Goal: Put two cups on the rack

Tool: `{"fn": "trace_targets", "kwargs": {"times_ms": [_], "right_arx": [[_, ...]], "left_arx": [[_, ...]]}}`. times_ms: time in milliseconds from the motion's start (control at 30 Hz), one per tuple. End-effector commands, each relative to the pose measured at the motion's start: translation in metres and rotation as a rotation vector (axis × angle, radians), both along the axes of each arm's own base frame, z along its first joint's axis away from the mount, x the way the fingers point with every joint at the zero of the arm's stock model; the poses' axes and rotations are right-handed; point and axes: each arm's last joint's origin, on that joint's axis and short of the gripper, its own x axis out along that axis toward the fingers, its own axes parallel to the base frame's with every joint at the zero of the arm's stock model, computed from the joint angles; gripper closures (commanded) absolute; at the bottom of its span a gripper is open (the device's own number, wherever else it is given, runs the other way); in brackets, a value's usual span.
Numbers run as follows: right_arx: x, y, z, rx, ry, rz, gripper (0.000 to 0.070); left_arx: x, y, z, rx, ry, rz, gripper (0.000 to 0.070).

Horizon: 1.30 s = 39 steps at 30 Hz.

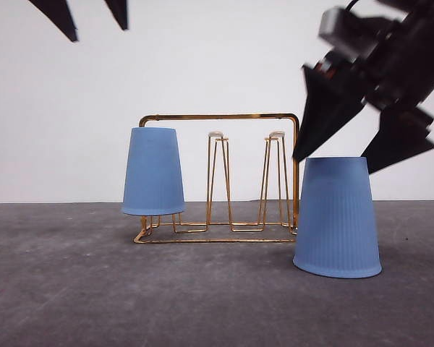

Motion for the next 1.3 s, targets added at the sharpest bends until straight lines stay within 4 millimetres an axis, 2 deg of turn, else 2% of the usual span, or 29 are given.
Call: {"fn": "trace_targets", "kwargs": {"times_ms": [0,133,200,300,433,533,833,967,1100,1267], "right_arx": [[0.006,0.005,-0.003,-0.012,0.002,-0.008,0.0011],[0.009,0.007,-0.012,-0.029,0.03,-0.007,0.0136],[0.01,0.008,-0.013,-0.028,0.035,-0.004,0.017],[0.01,0.008,-0.012,-0.026,0.033,-0.004,0.0267],[0.013,0.01,-0.002,0.007,0.029,0.026,0.0291],[0.016,0.012,0.019,0.015,0.008,0.041,0.0291],[0.025,0.015,0.116,0.02,-0.142,0.094,0.029],[0.026,0.016,0.145,0.043,-0.22,0.093,0.029],[0.031,0.017,0.147,0.018,-0.269,0.068,0.029],[0.051,0.024,0.129,-0.011,-0.252,0.049,0.0289]], "left_arx": [[-0.001,0.002,-0.008,0.004,0.027,0.017,0.0144],[-0.011,0.012,-0.037,0.008,0.065,0.053,0.0144],[-0.017,0.016,-0.055,0.003,0.085,0.07,0.0144],[-0.028,0.02,-0.082,0.008,0.129,0.086,0.0144],[-0.037,0.024,-0.111,0.042,0.214,0.089,0.0144],[-0.039,0.025,-0.126,0.06,0.257,0.09,0.0144],[-0.035,0.023,-0.129,0.04,0.214,0.089,0.0144],[-0.034,0.023,-0.128,0.034,0.201,0.089,0.0144],[-0.034,0.023,-0.128,0.033,0.2,0.088,0.0144],[-0.033,0.022,-0.128,0.015,0.197,0.079,0.0144]]}}
